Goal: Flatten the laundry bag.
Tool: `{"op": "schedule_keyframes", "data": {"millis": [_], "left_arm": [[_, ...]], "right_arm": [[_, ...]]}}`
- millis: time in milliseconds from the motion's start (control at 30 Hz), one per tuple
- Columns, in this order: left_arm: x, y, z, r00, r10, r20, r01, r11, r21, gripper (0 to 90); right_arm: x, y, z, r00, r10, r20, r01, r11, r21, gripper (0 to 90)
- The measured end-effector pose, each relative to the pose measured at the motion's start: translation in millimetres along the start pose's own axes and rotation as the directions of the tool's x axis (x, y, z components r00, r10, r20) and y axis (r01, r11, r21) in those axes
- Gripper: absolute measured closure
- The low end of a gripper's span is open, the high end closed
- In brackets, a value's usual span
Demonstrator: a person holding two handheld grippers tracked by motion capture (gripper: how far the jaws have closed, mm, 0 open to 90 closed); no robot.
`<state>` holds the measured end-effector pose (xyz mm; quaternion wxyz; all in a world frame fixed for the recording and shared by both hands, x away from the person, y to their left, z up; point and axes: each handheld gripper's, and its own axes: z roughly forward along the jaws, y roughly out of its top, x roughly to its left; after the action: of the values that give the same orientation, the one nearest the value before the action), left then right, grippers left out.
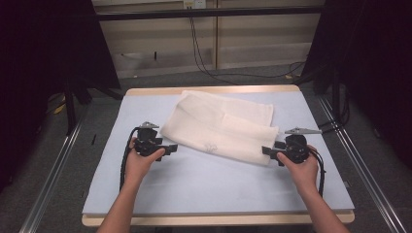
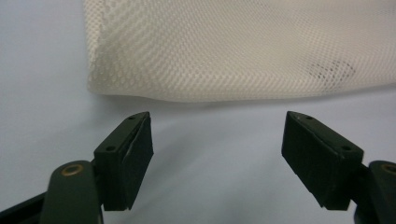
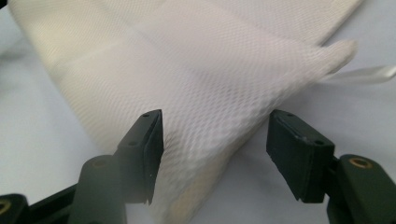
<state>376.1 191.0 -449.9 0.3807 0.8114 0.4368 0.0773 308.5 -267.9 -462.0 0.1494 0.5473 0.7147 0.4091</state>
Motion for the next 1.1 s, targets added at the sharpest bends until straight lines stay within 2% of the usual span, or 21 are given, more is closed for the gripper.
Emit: {"op": "schedule_keyframes", "data": {"millis": [33, 67, 167, 200, 233, 267, 300, 333, 367, 433, 500, 533, 600, 633, 700, 833, 867, 1000, 1100], "left_arm": [[-1.0, -0.7, 1.3, 0.9998, -0.011, 0.015, 0.011, 0.9999, -0.005, 24.4], [0.2, -0.4, 0.4, 0.9999, 0.010, 0.014, -0.010, 0.9998, 0.018, 24.4], [-1.0, -0.7, 1.7, 0.9998, 0.014, 0.016, -0.015, 0.9996, 0.024, 24.3], [-0.8, -0.4, 1.6, 0.9994, 0.030, 0.020, -0.030, 0.9990, 0.034, 24.3], [-1.9, -0.3, 2.2, 0.9993, 0.031, 0.019, -0.032, 0.9989, 0.033, 24.3], [-3.8, -0.1, 2.8, 0.9994, 0.020, 0.027, -0.021, 0.9994, 0.028, 24.4], [-4.8, -0.2, 4.2, 0.9994, 0.026, 0.021, -0.026, 0.9995, 0.017, 24.4], [-6.3, -0.2, 5.8, 0.9995, 0.010, 0.029, -0.011, 0.9999, 0.008, 24.5], [-5.9, 0.0, 6.3, 0.9993, 0.012, 0.037, -0.012, 0.9998, 0.012, 24.5], [-4.2, 0.0, 6.4, 0.9987, 0.026, 0.043, -0.027, 0.9993, 0.027, 24.6], [-2.7, -0.3, 5.9, 0.9985, 0.025, 0.050, -0.027, 0.9991, 0.032, 24.8], [-2.0, -0.6, 5.4, 0.9986, 0.020, 0.048, -0.021, 0.9994, 0.027, 24.8], [-2.3, -0.8, 5.0, 0.9990, -0.005, 0.045, 0.005, 0.9999, 0.010, 25.0], [-1.1, -0.6, 4.1, 0.9993, 0.006, 0.037, -0.007, 0.9999, 0.014, 25.2], [-1.0, -0.4, 4.0, 0.9994, 0.002, 0.035, -0.003, 0.9999, 0.013, 25.4], [-4.7, -0.2, 3.9, 0.9990, 0.015, 0.042, -0.016, 0.9997, 0.018, 26.3], [-7.4, -0.3, 4.2, 0.9992, 0.003, 0.039, -0.003, 0.9999, 0.011, 26.4], [-8.6, 0.0, 3.4, 0.9990, 0.018, 0.041, -0.019, 0.9997, 0.014, 26.4], [-10.1, 0.6, 3.1, 0.9993, 0.017, 0.032, -0.018, 0.9998, 0.009, 26.4]], "right_arm": [[-2.2, 2.5, 1.5, 1.0000, 0.004, 0.005, -0.004, 1.000, -0.007, 36.8], [-4.7, 5.6, 3.5, 0.9998, 0.021, 0.004, -0.021, 1.000, -0.005, 36.7], [-10.1, 12.6, 6.8, 0.9984, 0.055, 0.011, -0.055, 0.998, -0.017, 37.3], [-12.1, 14.8, 8.0, 0.9971, 0.073, 0.018, -0.073, 0.997, -0.021, 37.9], [-14.8, 17.4, 9.8, 0.9962, 0.086, 0.016, -0.085, 0.996, -0.039, 38.1], [-17.1, 19.7, 11.5, 0.9942, 0.108, 0.000, -0.108, 0.993, -0.040, 38.1], [-18.6, 22.1, 13.4, 0.9931, 0.118, -0.005, -0.118, 0.992, -0.039, 38.9], [-19.7, 24.3, 15.8, 0.9936, 0.113, 0.000, -0.113, 0.993, -0.030, 41.3], [-20.8, 25.8, 18.2, 0.9933, 0.115, 0.006, -0.115, 0.993, -0.022, 44.2], [-22.5, 27.6, 21.7, 0.9931, 0.116, -0.016, -0.116, 0.993, -0.023, 54.2], [-21.7, 28.6, 20.3, 0.9966, 0.082, 0.013, -0.081, 0.996, -0.036, 68.6], [-21.5, 29.0, 18.7, 0.9973, 0.074, 0.002, -0.074, 0.996, -0.053, 72.6], [-18.3, 30.3, 15.1, 0.9973, 0.033, -0.066, -0.038, 0.996, -0.085, 82.6], [-15.0, 30.5, 12.3, 0.9952, 0.017, -0.096, -0.027, 0.995, -0.099, 83.2], [-6.6, 30.8, 7.9, 0.9930, -0.044, -0.110, 0.032, 0.994, -0.108, 83.7], [8.9, 26.3, -0.2, 0.9762, -0.159, -0.148, 0.139, 0.981, -0.133, 84.1], [11.2, 24.8, -1.6, 0.9739, -0.166, -0.154, 0.146, 0.980, -0.134, 84.1], [20.9, 13.7, -7.7, 0.9541, -0.239, -0.181, 0.212, 0.965, -0.154, 84.1], [27.6, 3.7, -11.7, 0.9344, -0.290, -0.206, 0.259, 0.951, -0.167, 84.1]]}}
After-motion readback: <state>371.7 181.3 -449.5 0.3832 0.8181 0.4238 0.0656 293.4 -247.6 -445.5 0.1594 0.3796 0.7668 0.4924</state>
